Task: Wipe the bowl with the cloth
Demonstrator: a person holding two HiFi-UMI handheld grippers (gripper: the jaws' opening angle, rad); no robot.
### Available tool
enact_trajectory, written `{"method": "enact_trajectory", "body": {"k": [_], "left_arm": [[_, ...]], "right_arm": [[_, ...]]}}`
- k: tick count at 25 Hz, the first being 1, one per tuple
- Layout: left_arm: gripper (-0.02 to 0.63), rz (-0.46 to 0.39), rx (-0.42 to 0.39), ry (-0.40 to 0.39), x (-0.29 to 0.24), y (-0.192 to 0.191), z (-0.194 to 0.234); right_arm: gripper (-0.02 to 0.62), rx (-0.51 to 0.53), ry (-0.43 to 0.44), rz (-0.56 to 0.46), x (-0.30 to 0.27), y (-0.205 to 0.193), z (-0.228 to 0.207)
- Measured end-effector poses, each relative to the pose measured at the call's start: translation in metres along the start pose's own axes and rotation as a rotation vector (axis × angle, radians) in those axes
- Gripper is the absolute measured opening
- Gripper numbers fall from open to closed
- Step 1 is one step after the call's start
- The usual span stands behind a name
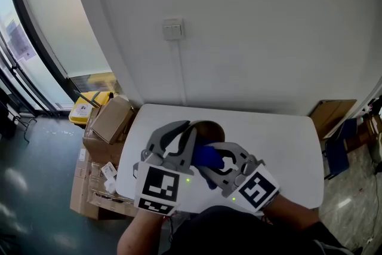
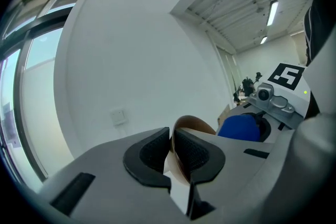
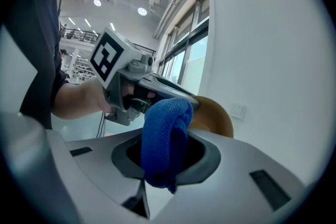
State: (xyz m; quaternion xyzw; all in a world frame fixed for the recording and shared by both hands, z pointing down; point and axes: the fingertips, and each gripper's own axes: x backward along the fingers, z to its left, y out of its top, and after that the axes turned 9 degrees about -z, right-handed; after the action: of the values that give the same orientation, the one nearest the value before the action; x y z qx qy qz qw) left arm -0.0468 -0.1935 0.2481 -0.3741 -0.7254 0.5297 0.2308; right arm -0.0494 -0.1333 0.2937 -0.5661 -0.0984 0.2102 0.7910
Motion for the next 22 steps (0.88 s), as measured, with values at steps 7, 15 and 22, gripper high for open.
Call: {"method": "enact_trajectory", "body": {"k": [7,15,22], "left_arm": [[0.031,0.013,0.063,0.044,0.008,-0.017,0.02],[0.027,0.014,0.135,0.067,0.024,-0.029,0.034],[0.025,0.053,0.183,0.034,0.025,-0.049,0.023]], "right_arm": [[0.081,-0.086,0.176,-0.057,0.017,-0.001,0.024],[0.081,-0.261,-0.005,0.046,0.043,-0.06,-0.015],[0.081,-0.582,-0.154,-0.104,0.068,-0.064,-0.059]]}}
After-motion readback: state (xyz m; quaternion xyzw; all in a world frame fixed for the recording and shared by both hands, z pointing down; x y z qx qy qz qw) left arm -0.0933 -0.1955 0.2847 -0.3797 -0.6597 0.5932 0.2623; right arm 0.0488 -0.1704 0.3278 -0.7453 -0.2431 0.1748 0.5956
